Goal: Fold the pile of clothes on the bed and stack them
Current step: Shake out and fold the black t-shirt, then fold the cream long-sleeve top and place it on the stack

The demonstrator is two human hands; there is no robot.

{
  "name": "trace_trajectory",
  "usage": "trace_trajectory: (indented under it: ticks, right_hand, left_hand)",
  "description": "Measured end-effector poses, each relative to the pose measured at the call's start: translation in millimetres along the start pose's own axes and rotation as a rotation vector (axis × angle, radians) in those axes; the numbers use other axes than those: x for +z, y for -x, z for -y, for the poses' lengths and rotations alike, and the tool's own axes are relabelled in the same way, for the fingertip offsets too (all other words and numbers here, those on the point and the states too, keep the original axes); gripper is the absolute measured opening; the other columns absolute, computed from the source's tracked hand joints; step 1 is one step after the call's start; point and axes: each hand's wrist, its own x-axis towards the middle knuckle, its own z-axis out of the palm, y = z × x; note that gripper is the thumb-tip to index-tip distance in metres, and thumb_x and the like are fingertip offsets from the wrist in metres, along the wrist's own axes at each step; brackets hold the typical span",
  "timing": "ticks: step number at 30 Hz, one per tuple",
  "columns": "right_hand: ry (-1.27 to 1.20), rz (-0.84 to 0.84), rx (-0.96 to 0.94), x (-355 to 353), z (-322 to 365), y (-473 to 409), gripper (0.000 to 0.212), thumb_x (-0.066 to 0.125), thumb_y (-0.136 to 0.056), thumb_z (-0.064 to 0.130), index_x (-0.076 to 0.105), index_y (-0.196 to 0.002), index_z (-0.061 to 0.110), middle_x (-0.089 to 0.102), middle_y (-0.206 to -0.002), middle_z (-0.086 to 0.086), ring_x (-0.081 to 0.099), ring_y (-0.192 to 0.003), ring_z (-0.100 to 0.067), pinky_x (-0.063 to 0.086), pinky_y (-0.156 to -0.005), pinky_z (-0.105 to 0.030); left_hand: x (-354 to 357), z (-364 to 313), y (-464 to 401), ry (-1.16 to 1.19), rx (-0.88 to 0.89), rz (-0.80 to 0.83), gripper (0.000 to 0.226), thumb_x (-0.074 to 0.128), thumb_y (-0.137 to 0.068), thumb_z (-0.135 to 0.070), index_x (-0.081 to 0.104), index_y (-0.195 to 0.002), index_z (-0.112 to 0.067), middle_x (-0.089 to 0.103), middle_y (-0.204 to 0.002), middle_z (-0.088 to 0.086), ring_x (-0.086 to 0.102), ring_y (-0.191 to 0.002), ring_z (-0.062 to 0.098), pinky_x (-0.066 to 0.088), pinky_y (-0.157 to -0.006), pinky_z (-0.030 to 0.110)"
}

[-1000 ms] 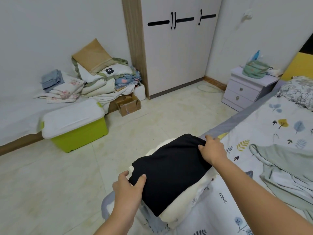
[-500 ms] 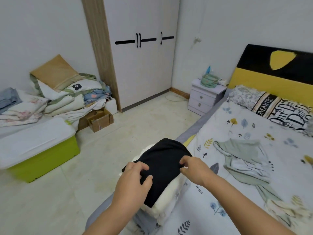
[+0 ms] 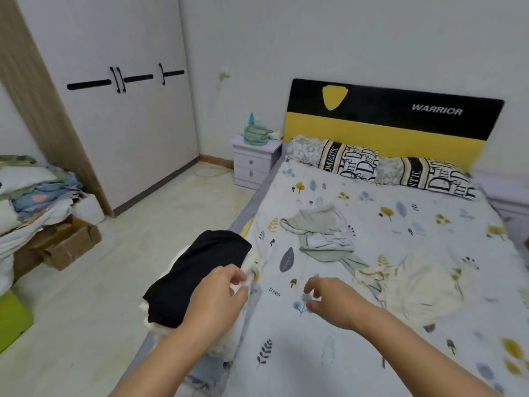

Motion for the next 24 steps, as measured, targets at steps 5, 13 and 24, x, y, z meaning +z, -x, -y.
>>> trace_trajectory:
  ticks: [5,13,24]
  right_hand:
    - [0.01,-0.037,0.097,-8.1,-47.6,40.7,0.034,0.049,-0.093,0.033,0.05,-0.126,0.024,0.054,-0.123,-0.002,0.051,-0.112,-0.02,0.041,-0.083,-0.026]
    - [-0.073,-0.025,0.167,-30.3,-131.1,96.1,0.035,0.05,-0.093,0.032,0.049,-0.127,0.024,0.054,-0.123,0.001,0.049,-0.092,-0.012,0.038,-0.076,-0.02]
    - [-0.078,-0.013,0.299,-66.3,-297.2,140.8,0.037,0.049,-0.092,0.035,0.049,-0.128,0.027,0.051,-0.127,0.004,0.05,-0.09,-0.01,0.037,-0.066,-0.016]
  left_hand:
    - [25.0,-32.5,-0.3,0.03,0.075,0.054,0.009,0.056,-0.088,-0.021,0.058,-0.095,-0.025,0.058,-0.095,-0.011,0.052,-0.07,0.002,0.042,-0.071,0.022]
    - [98.2,-106.7,4.7,-0.09,0.177,0.243,0.016,0.054,-0.089,-0.027,0.058,-0.105,-0.024,0.057,-0.103,-0.011,0.053,-0.08,0.007,0.041,-0.072,0.02]
    - [219.3,-228.0,-4.8,-0.129,0.208,0.337,0.019,0.053,-0.09,-0.026,0.057,-0.108,-0.022,0.058,-0.109,-0.007,0.051,-0.084,0.01,0.041,-0.074,0.022]
